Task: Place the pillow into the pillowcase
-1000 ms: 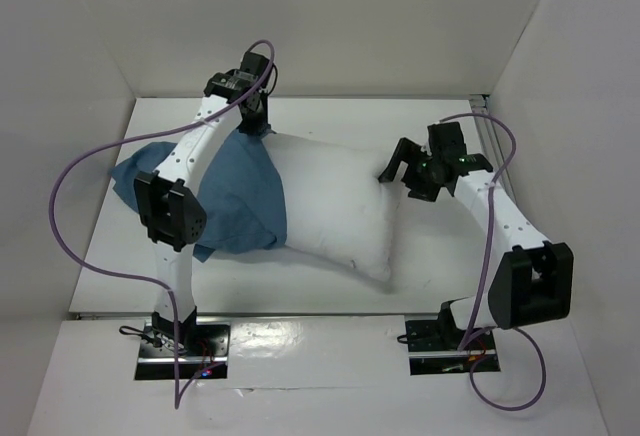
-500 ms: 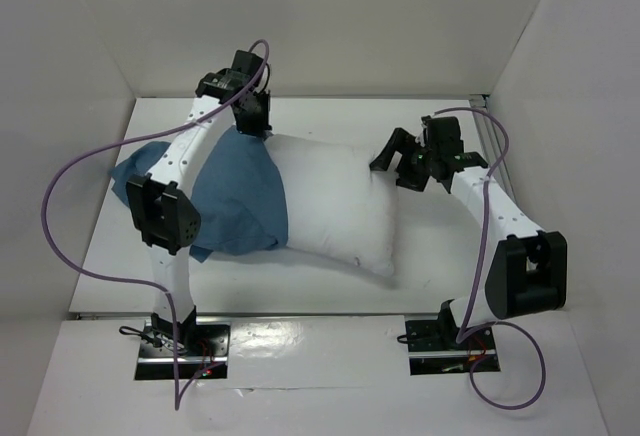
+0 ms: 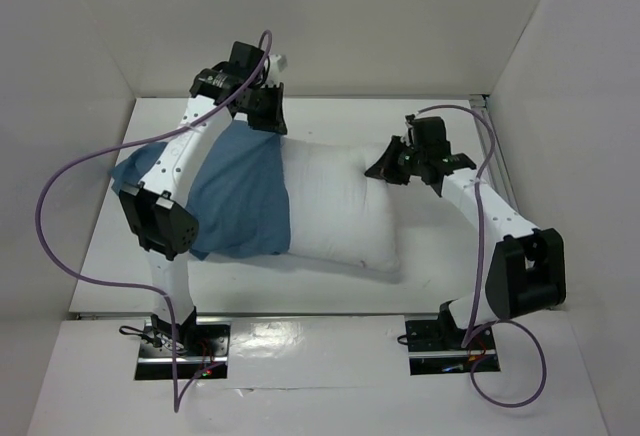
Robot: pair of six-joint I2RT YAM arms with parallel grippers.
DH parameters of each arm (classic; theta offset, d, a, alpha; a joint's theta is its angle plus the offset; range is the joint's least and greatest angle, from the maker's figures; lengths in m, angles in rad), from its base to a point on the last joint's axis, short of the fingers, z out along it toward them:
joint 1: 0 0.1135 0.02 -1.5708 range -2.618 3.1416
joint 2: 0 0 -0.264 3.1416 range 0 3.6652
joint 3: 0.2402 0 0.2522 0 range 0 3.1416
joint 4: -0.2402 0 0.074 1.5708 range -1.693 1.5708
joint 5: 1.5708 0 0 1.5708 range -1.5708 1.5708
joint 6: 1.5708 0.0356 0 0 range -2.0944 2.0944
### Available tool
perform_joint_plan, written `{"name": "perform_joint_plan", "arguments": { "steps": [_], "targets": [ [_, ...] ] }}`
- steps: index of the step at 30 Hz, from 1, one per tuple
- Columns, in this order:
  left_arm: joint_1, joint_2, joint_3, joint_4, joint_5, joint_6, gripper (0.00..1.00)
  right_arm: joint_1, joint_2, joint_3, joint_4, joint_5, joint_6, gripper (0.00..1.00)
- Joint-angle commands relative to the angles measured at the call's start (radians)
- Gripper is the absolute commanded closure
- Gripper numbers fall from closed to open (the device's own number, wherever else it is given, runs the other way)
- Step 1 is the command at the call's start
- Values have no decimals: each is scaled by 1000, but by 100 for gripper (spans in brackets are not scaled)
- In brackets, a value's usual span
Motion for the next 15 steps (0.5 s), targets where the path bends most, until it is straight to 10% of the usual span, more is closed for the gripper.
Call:
{"name": "perform_joint_plan", "arguments": {
  "steps": [1,8,15],
  "targets": [
    [-52,-28,92,58,212,-47,100,89,12,97,115,-102,7,100],
    [-171,-31,315,113,376,-110,100,189,-146,290,59,2,-2,100],
    [-276,-39,172,316,471,-225,100,256,-157,19,132,103,33,100]
  ]
}}
